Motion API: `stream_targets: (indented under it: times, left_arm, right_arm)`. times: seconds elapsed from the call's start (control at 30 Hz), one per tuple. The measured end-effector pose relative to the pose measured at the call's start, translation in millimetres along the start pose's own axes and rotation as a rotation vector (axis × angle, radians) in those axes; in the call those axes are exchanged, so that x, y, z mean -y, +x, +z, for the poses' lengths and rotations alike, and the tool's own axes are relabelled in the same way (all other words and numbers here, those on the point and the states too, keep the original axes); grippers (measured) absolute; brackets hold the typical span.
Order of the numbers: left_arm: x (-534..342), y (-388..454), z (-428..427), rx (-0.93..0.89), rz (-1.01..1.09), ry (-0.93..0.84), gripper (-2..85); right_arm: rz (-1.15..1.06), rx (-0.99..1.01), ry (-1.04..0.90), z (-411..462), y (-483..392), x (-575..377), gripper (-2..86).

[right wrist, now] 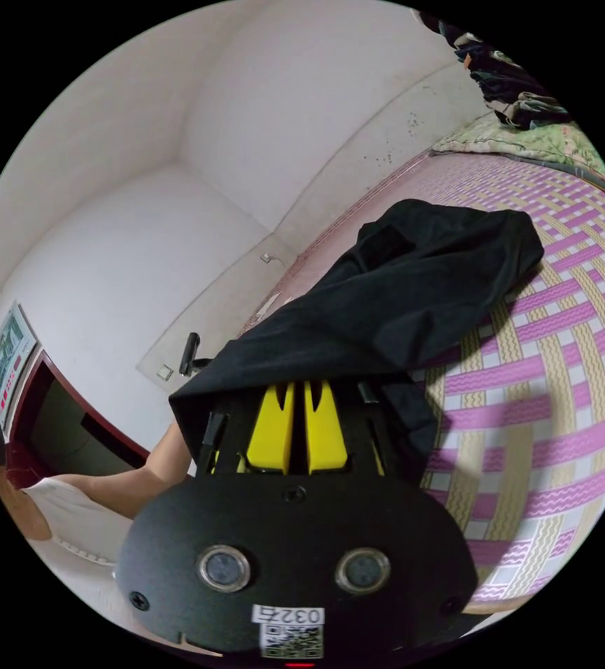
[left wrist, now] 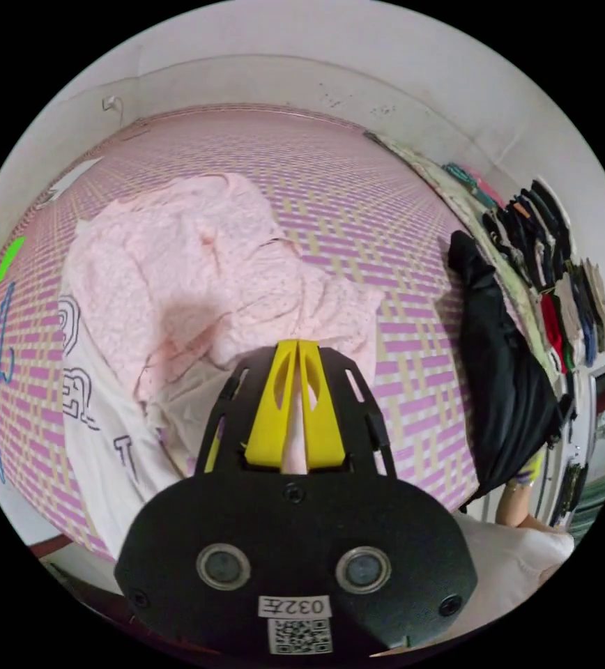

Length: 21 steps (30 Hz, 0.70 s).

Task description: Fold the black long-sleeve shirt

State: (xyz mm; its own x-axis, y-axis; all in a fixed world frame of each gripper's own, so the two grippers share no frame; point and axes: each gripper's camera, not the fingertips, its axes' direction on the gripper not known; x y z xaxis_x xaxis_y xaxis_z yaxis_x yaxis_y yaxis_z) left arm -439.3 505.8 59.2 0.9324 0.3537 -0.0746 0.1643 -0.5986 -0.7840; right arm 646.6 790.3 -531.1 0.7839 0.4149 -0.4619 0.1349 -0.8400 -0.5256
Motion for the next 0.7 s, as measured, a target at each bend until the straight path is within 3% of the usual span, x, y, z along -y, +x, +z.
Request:
stream_targets:
  times: [0.23,0.33,0.37,0.43,0.47,0.53,0.6,0.63,0.7]
  left_arm:
    - [-0.4,-80.1,-9.7,0.292,-0.05,0.019,-0.9]
    - [15.3,-114.8,3.1,0.683,-0.017,-0.018,-0.9]
    - [23.8,-126.6,12.0,0.864,-0.038,-0.104,-0.9]
    - [34.6,-143.2,15.7,1.056,-0.182,-0.198,-0.9]
    - [37.5,-144.9,6.8,1.116,-0.314,-0.144,-1.0]
    - [33.8,-118.8,-12.1,0.949,-0.297,0.06,-1.0]
    - [20.2,-62.7,-31.7,0.465,-0.08,0.263,-0.9]
    - [14.0,-47.7,-35.7,0.349,-0.04,0.298,-0.8]
    - [-20.6,14.5,-42.1,-0.164,0.167,0.378,-0.5]
  right_arm:
    - [0.001,-0.011,0.006,-0.4,-8.1,-1.4,-1.0]
    - [0.002,-0.017,0.003,-0.2,-11.1,-1.4,-1.0]
    - [0.003,-0.02,0.001,-0.1,-12.2,-1.4,-1.0]
    - [0.006,-0.021,0.001,-0.4,-13.3,-1.6,-1.0]
    - [0.006,-0.025,0.006,-1.1,-14.7,-2.2,-1.0]
    - [0.006,-0.03,0.012,-2.1,-16.6,-3.0,-1.0]
    - [0.005,-0.031,0.012,-2.7,-18.3,-3.4,-1.0]
    - [0.005,-0.031,0.011,-2.8,-18.7,-3.4,-1.0]
    - [0.006,-0.027,0.008,-3.1,-19.7,-3.3,-1.0]
